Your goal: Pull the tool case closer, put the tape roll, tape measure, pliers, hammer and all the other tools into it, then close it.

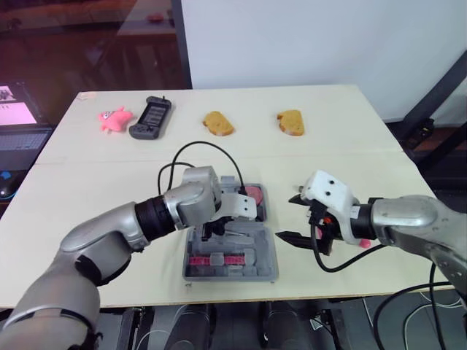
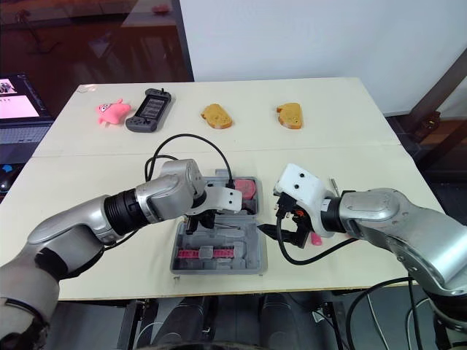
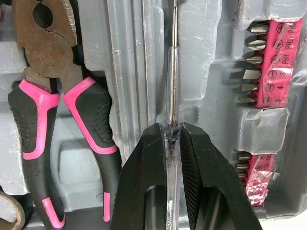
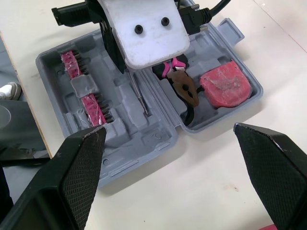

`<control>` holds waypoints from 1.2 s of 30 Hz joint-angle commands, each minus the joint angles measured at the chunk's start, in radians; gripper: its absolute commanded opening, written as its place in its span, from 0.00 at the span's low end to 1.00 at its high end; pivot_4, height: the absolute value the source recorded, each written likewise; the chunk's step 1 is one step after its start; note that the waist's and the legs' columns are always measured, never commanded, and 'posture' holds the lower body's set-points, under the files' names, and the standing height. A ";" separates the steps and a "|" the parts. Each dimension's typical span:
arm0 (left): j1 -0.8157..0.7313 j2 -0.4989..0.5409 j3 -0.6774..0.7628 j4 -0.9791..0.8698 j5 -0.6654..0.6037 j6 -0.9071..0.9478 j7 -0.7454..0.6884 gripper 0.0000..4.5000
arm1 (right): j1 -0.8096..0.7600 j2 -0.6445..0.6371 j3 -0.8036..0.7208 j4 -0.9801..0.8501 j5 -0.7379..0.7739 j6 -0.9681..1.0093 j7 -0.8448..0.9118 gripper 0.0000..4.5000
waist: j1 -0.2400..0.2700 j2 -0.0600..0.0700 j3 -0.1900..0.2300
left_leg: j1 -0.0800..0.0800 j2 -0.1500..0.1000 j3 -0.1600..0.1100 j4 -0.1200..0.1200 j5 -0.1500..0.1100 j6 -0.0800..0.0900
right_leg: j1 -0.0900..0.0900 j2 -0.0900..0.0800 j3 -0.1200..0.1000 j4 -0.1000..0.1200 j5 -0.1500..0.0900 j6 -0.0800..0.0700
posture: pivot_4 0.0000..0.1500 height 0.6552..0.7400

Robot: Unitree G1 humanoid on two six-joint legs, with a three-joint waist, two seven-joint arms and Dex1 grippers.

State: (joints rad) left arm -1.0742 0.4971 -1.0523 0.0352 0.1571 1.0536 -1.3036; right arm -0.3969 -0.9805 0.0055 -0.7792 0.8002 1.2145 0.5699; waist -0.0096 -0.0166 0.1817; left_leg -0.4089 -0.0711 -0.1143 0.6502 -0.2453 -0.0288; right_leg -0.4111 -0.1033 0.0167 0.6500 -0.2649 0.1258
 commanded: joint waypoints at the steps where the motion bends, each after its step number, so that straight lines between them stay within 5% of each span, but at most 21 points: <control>1: -0.024 -0.003 -0.010 -0.019 0.027 -0.003 0.015 0.02 | -0.011 0.004 -0.009 -0.009 -0.004 -0.010 0.001 1.00 | 0.000 0.000 0.000 | 0.000 0.000 0.000 0.000 0.000 0.000 | 0.000 0.000 0.000 0.000 0.000 0.000 | 1.00 1.00; 4: -0.023 -0.003 -0.008 -0.021 0.033 -0.004 0.017 0.02 | -0.010 0.004 -0.008 -0.009 -0.006 -0.011 0.002 1.00 | 0.000 0.000 0.000 | 0.000 0.000 0.000 0.000 0.000 0.000 | 0.000 0.000 0.000 0.000 0.000 0.000 | 1.00 1.00; 11: -0.034 -0.020 0.044 -0.026 0.008 0.031 0.024 0.74 | -0.004 -0.003 -0.011 -0.006 -0.009 -0.016 0.011 1.00 | 0.002 0.000 0.000 | 0.000 0.000 0.000 0.001 0.000 0.000 | 0.000 0.000 0.000 0.000 0.000 0.000 | 1.00 1.00; 19: -0.027 0.085 0.140 -0.064 -0.054 0.018 -0.023 0.74 | -0.007 -0.007 -0.007 -0.002 -0.015 -0.018 0.029 1.00 | -0.004 0.000 0.000 | 0.000 0.000 0.000 0.000 0.000 0.000 | -0.001 0.000 0.000 0.000 0.000 0.000 | 1.00 1.00; 26: 0.121 0.125 0.475 -0.065 -0.211 -0.070 0.044 0.74 | -0.013 -0.023 -0.004 0.002 -0.031 -0.044 0.062 1.00 | -0.003 0.000 0.000 | 0.000 0.000 0.000 0.000 0.000 0.000 | -0.001 0.000 0.000 0.000 0.000 0.000 | 1.00 1.00; 31: 0.468 0.160 0.781 -0.100 -0.310 -0.547 0.122 0.74 | -0.036 -0.013 -0.009 0.014 -0.043 -0.104 0.091 1.00 | -0.008 0.001 -0.001 | 0.002 0.001 0.001 -0.002 0.000 0.000 | -0.001 -0.001 0.002 0.000 0.000 0.000 | 1.00 1.00; 34: 0.566 0.140 0.868 -0.120 -0.431 -0.485 0.096 0.57 | -0.039 -0.023 -0.004 0.018 -0.052 -0.138 0.119 1.00 | 0.006 0.001 0.000 | 0.001 0.001 0.001 -0.002 0.000 0.000 | -0.002 -0.001 0.002 0.000 0.001 -0.001 | 1.00 1.00; 36: 0.620 0.153 0.873 -0.118 -0.455 -0.546 0.052 0.35 | -0.045 -0.037 0.003 0.020 -0.050 -0.145 0.145 1.00 | 0.018 0.001 0.000 | 0.000 0.000 0.000 0.000 0.000 0.000 | -0.001 -0.002 0.001 -0.001 0.001 -0.001 | 1.00 1.00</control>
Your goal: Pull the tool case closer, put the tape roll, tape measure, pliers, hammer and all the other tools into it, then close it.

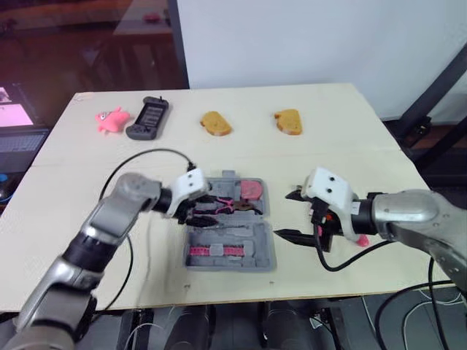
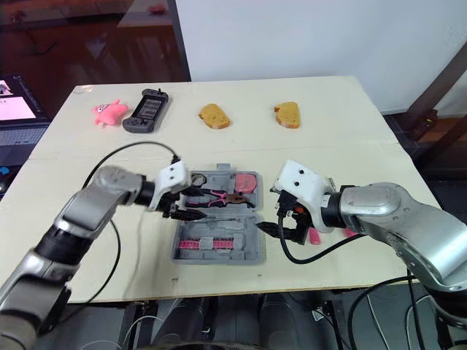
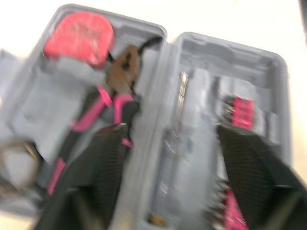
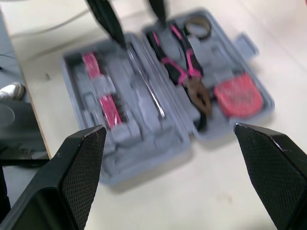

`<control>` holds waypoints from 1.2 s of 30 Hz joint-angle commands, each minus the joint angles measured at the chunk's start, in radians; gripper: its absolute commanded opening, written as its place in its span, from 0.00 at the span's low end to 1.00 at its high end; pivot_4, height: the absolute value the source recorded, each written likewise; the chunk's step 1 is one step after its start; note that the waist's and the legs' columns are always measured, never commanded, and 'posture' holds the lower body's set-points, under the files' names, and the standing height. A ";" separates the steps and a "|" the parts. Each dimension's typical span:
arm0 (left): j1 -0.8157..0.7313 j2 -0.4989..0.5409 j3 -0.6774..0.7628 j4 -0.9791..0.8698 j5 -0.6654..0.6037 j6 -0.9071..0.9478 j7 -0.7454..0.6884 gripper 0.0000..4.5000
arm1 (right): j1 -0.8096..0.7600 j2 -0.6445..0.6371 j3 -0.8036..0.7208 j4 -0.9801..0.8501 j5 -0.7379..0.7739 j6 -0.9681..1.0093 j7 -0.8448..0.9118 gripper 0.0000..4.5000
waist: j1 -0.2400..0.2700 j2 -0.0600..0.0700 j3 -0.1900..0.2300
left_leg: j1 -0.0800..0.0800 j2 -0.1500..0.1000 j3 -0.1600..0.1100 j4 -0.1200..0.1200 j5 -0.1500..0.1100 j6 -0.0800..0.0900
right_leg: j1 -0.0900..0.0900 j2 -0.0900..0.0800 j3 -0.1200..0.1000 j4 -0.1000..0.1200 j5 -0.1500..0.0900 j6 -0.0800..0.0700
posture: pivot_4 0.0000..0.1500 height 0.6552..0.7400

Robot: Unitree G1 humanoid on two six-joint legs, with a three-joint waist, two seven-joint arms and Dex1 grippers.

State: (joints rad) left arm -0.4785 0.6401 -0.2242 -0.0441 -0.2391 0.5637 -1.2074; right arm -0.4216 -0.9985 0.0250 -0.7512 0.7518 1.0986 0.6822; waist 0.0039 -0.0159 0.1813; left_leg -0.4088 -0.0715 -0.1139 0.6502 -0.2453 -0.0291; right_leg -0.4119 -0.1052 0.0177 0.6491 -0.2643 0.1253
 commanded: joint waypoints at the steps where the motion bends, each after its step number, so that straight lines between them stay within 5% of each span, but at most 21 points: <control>1: 0.046 0.003 0.046 -0.027 -0.057 -0.089 -0.039 0.23 | -0.026 -0.025 -0.011 -0.006 -0.004 -0.033 0.044 1.00 | 0.009 0.000 0.000 | 0.000 0.000 0.000 0.001 0.000 0.000 | 0.001 0.000 0.000 -0.001 0.000 0.000 | 1.00 1.00; 3: 0.068 -0.023 0.044 -0.001 -0.044 -0.152 -0.013 0.01 | -0.036 -0.032 -0.003 0.001 -0.005 -0.029 0.061 1.00 | 0.011 0.000 0.000 | 0.001 -0.001 0.000 0.001 0.000 0.000 | 0.003 -0.001 0.000 -0.003 0.000 0.000 | 1.00 1.00; 23: 0.011 -0.179 -0.098 0.479 0.210 -0.564 0.094 0.01 | -0.058 -0.066 -0.006 0.010 -0.006 0.040 0.088 1.00 | 0.008 0.000 0.000 | 0.001 0.000 0.001 -0.001 0.000 0.000 | 0.001 0.000 0.000 -0.001 0.000 0.000 | 1.00 1.00; 29: 0.033 -0.184 -0.097 0.425 0.204 -0.479 0.098 0.01 | -0.053 -0.065 -0.022 -0.003 0.010 0.061 0.087 1.00 | 0.010 0.001 -0.001 | 0.003 0.000 0.000 0.001 0.000 0.000 | 0.004 0.000 -0.001 -0.002 0.000 0.000 | 1.00 1.00; 36: 0.050 -0.155 0.034 0.223 0.024 -0.316 0.057 0.01 | -0.010 -0.049 -0.040 -0.011 0.018 0.021 0.099 1.00 | 0.007 0.001 -0.001 | 0.001 0.000 0.000 0.000 0.000 0.000 | 0.001 0.000 -0.001 -0.001 0.000 0.000 | 1.00 1.00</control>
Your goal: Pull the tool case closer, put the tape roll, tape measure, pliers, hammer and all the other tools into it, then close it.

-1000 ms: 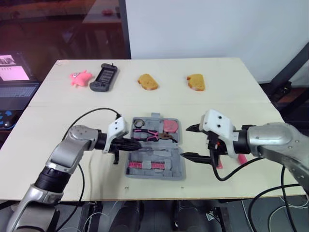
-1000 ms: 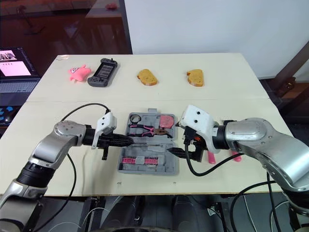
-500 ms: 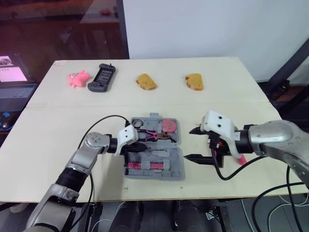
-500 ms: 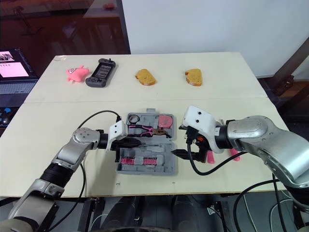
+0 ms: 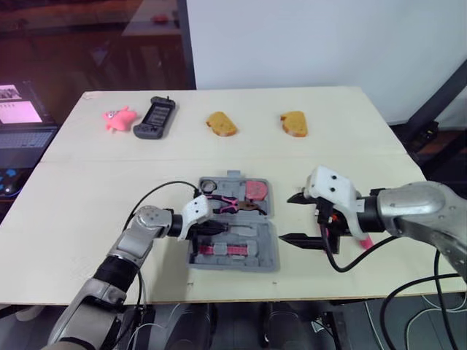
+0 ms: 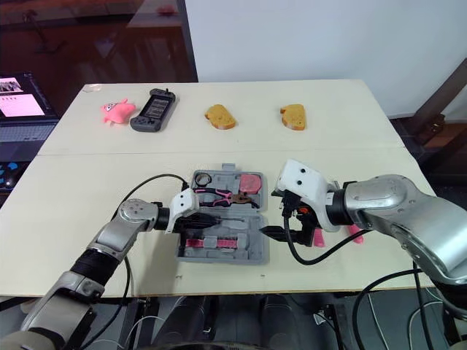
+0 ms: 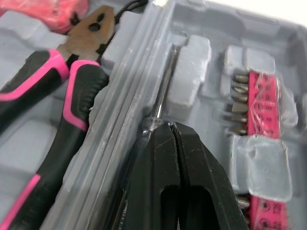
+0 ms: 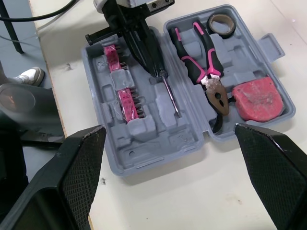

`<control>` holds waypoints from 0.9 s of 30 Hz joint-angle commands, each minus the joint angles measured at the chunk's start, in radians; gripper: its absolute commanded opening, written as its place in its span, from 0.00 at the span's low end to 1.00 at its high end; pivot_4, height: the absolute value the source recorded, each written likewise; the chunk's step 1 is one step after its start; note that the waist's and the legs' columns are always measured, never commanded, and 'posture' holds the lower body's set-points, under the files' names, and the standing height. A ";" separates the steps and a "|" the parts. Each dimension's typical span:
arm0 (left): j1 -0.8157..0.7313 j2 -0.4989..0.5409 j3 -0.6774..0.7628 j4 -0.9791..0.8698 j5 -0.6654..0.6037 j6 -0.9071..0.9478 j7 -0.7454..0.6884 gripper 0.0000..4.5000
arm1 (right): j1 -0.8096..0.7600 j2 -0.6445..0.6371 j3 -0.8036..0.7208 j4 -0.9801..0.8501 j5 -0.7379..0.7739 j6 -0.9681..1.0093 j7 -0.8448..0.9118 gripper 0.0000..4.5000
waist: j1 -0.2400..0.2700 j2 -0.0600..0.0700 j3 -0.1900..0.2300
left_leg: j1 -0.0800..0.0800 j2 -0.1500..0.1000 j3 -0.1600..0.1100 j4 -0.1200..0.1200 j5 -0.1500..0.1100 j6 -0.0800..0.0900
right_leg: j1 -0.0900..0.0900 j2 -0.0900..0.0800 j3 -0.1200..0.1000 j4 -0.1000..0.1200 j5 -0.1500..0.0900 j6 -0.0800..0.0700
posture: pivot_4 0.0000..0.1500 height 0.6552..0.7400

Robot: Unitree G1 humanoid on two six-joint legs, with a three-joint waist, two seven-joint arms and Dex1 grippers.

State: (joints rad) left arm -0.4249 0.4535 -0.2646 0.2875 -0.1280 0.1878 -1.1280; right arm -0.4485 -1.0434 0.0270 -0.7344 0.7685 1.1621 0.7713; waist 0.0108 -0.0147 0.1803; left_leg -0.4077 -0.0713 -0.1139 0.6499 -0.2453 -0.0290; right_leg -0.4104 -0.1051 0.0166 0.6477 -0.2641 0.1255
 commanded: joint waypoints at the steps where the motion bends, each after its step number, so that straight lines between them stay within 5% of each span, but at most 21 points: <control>1: 0.009 0.068 0.108 -0.155 -0.125 0.099 -0.046 0.01 | 0.066 -0.012 -0.040 -0.027 -0.058 -0.110 0.003 1.00 | 0.000 0.000 0.000 | 0.000 0.000 0.000 0.000 0.000 0.000 | 0.000 0.000 0.000 0.000 0.000 0.000 | 1.00 1.00; 4: 0.049 0.162 0.212 -0.223 -0.190 0.152 -0.057 0.01 | 0.203 0.055 -0.114 0.016 -0.100 -0.255 0.004 1.00 | -0.004 -0.001 0.000 | 0.000 0.000 0.000 -0.001 0.000 0.000 | 0.000 0.000 0.000 0.000 0.000 0.000 | 1.00 1.00; 6: 0.087 0.235 0.285 -0.237 -0.224 0.170 -0.068 0.13 | 0.281 0.079 -0.156 0.071 -0.090 -0.271 0.018 1.00 | -0.008 0.001 0.000 | 0.001 0.001 0.001 -0.002 0.000 0.000 | -0.001 0.001 0.001 0.000 0.000 0.000 | 1.00 1.00; 14: 0.341 0.385 0.551 -0.187 -0.237 0.038 -0.046 0.99 | 0.619 0.162 -0.362 0.235 -0.164 -0.544 0.139 1.00 | 0.002 0.001 0.000 | 0.002 0.001 0.001 -0.002 0.000 0.000 | 0.001 0.000 0.002 -0.001 0.000 -0.001 | 1.00 1.00; 20: 0.549 0.357 0.764 -0.088 -0.252 -0.089 0.038 0.99 | 0.794 0.260 -0.512 0.419 -0.227 -0.789 0.204 1.00 | 0.001 0.001 0.000 | 0.002 0.001 0.002 -0.002 -0.001 0.000 | 0.002 -0.001 0.002 -0.003 -0.002 -0.004 | 1.00 1.00; 27: 0.670 0.299 0.931 -0.012 -0.312 -0.143 0.115 0.99 | 0.816 0.286 -0.564 0.645 -0.300 -0.999 0.248 1.00 | 0.003 0.000 -0.001 | 0.004 0.001 0.003 -0.003 -0.001 0.000 | 0.003 -0.006 0.002 -0.004 -0.003 -0.005 | 1.00 1.00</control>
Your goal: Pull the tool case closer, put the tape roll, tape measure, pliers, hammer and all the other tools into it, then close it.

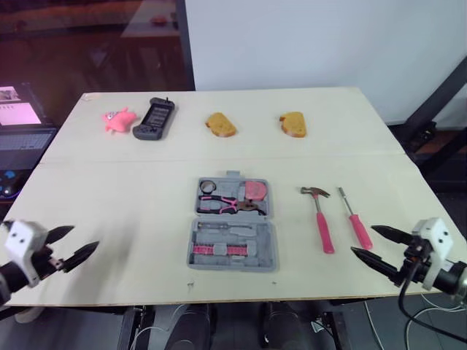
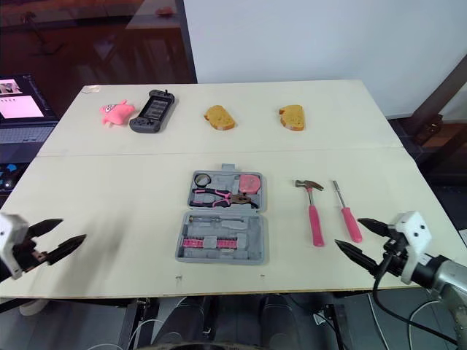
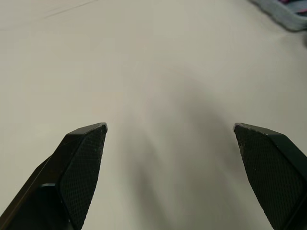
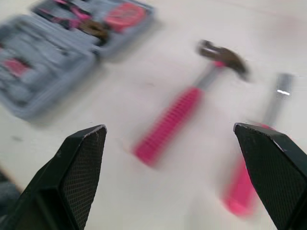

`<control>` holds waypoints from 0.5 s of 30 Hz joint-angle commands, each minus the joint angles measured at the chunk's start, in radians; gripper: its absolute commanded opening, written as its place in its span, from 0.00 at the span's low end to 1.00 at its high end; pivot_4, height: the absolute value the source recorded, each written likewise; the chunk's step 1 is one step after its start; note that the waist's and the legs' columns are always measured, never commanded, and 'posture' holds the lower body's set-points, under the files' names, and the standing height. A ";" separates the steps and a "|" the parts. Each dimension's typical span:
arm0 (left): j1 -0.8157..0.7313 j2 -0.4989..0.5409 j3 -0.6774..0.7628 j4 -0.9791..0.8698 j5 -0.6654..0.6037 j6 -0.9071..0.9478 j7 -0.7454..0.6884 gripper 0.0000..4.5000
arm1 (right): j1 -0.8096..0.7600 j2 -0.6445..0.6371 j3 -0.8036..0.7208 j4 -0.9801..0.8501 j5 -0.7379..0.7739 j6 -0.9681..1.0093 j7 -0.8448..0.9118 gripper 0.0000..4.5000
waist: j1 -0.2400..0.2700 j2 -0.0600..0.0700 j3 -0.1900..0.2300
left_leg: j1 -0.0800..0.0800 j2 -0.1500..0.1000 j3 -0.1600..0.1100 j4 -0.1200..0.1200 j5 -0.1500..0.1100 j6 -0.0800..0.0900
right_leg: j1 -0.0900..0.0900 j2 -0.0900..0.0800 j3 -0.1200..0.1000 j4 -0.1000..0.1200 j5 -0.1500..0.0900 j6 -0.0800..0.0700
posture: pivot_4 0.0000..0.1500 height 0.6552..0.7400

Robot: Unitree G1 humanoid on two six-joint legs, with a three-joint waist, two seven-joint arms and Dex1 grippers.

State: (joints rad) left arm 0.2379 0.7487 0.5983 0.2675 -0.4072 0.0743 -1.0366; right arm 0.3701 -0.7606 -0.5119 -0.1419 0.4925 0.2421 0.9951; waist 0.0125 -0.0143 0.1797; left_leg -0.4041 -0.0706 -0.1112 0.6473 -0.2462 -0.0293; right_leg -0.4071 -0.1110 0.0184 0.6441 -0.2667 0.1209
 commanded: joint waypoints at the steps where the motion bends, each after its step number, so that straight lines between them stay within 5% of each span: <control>1: 0.016 0.003 0.080 0.020 -0.039 -0.034 0.022 0.99 | -0.011 0.007 -0.027 0.080 -0.022 -0.093 0.026 1.00 | 0.003 0.000 0.000 | 0.000 0.000 0.000 0.000 0.000 0.000 | 0.000 -0.001 0.000 0.000 0.000 0.000 | 1.00 1.00; 10: -0.002 0.007 0.054 0.004 -0.039 -0.048 0.029 0.99 | -0.047 0.001 -0.013 0.114 -0.014 -0.118 0.029 1.00 | 0.000 0.001 -0.001 | 0.000 0.000 0.000 0.000 0.000 0.000 | 0.001 -0.002 -0.001 -0.001 0.000 0.000 | 1.00 1.00; 15: -0.144 0.037 -0.082 -0.199 -0.153 0.229 0.011 0.99 | -0.053 0.022 0.035 -0.093 0.028 -0.018 -0.053 1.00 | 0.004 0.001 -0.001 | -0.001 -0.001 -0.001 0.000 0.000 0.000 | 0.002 -0.002 -0.002 0.000 0.000 0.000 | 1.00 1.00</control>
State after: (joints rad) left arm 0.1304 0.7541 0.5544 0.1765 -0.5058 0.2317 -1.0148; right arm 0.3202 -0.7443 -0.4801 -0.1266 0.4808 0.1847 0.9701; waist 0.0169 -0.0138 0.1790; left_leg -0.4051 -0.0711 -0.1130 0.6479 -0.2460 -0.0293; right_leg -0.4056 -0.1125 0.0157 0.6442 -0.2668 0.1206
